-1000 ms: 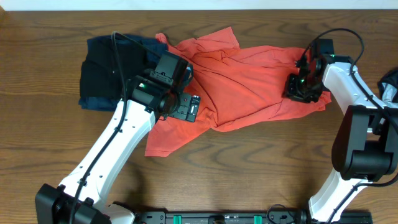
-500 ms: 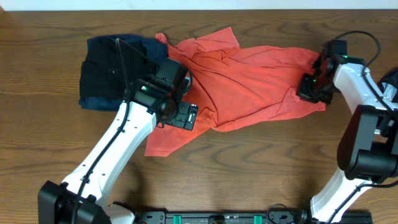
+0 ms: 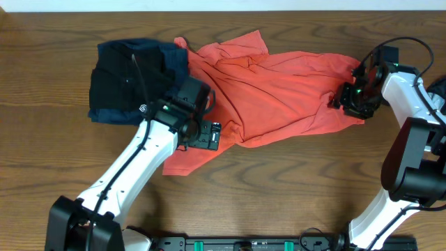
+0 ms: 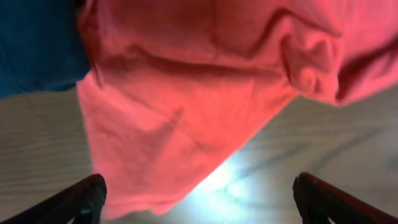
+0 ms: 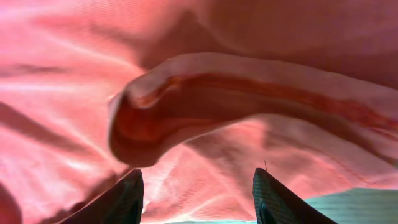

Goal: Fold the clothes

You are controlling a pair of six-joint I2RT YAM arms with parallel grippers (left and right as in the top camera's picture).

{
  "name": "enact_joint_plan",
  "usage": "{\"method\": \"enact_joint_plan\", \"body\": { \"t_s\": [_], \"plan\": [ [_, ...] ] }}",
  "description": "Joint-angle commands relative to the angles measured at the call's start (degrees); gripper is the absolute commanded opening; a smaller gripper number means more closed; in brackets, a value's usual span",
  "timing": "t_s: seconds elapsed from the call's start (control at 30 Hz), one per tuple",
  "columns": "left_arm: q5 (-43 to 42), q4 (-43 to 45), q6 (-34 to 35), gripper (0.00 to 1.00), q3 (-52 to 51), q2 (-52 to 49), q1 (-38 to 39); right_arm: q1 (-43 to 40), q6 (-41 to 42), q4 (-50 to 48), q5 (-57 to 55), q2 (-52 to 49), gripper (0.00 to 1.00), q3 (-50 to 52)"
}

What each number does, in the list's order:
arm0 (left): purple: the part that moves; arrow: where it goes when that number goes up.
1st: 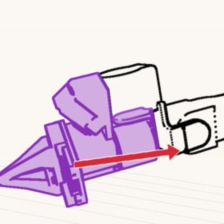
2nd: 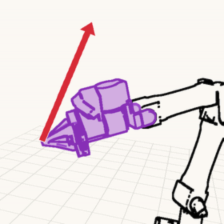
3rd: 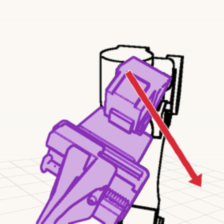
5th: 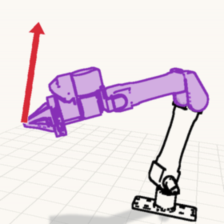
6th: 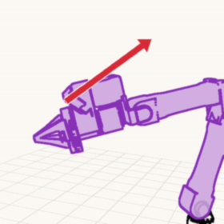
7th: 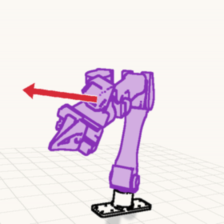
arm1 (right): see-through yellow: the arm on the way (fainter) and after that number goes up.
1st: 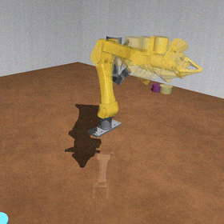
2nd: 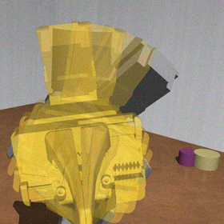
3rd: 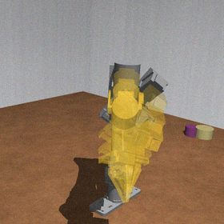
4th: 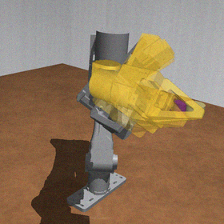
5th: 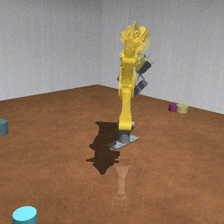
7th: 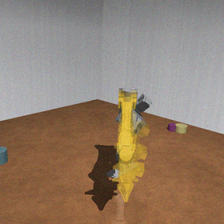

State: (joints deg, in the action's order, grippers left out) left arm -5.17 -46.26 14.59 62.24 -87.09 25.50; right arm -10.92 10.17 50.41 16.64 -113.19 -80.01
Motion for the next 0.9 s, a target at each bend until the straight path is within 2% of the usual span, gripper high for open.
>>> {"method": "enact_joint_plan", "body": {
  "t_s": [0.0,0.03,0.17,0.67,0.7,0.73,0.8,0.83,0.87],
  "plan": [
    [-0.4,2.1,12.5,0.97,-4.9,-2.1,-0.2,-0.2,-1.3,0.5,3.3,2.0,0.55,0.1],
    [-0.4,2.7,15.3,0.97,-6.5,-2.5,-0.2,-0.2,-1.5,0.8,3.3,2.0,0.55,0.1],
    [-0.5,4.7,18.8,0.97,-11.1,-2.8,-0.4,-0.2,-2.6,1.8,3.3,2.0,0.55,0.1],
    [-4.7,12.7,22.2,0.95,-17.3,-3.9,-1.0,-0.2,-2.6,2.3,3.3,2.0,0.56,0.1],
    [-4.7,13.3,22.2,0.92,-17.6,-3.9,-1.1,-0.2,-2.6,2.2,3.3,2.0,0.56,0.1],
    [-4.7,13.8,22.2,0.85,-17.7,-3.9,-1.2,-0.2,-2.6,2.2,3.3,2.0,0.56,0.1],
    [-4.3,14.6,22.1,0.58,-17.8,-3.9,-1.3,-0.2,-2.6,2.2,3.3,2.0,0.56,0.1],
    [-4.0,15.6,21.5,0.39,-17.8,-3.9,-1.3,-0.2,-2.6,2.3,3.3,2.0,0.56,0.1],
    [-4.0,16.5,20.4,0.14,-17.7,-3.9,-1.3,-0.2,-2.6,2.3,3.3,2.0,0.56,0.1]
  ]
}}
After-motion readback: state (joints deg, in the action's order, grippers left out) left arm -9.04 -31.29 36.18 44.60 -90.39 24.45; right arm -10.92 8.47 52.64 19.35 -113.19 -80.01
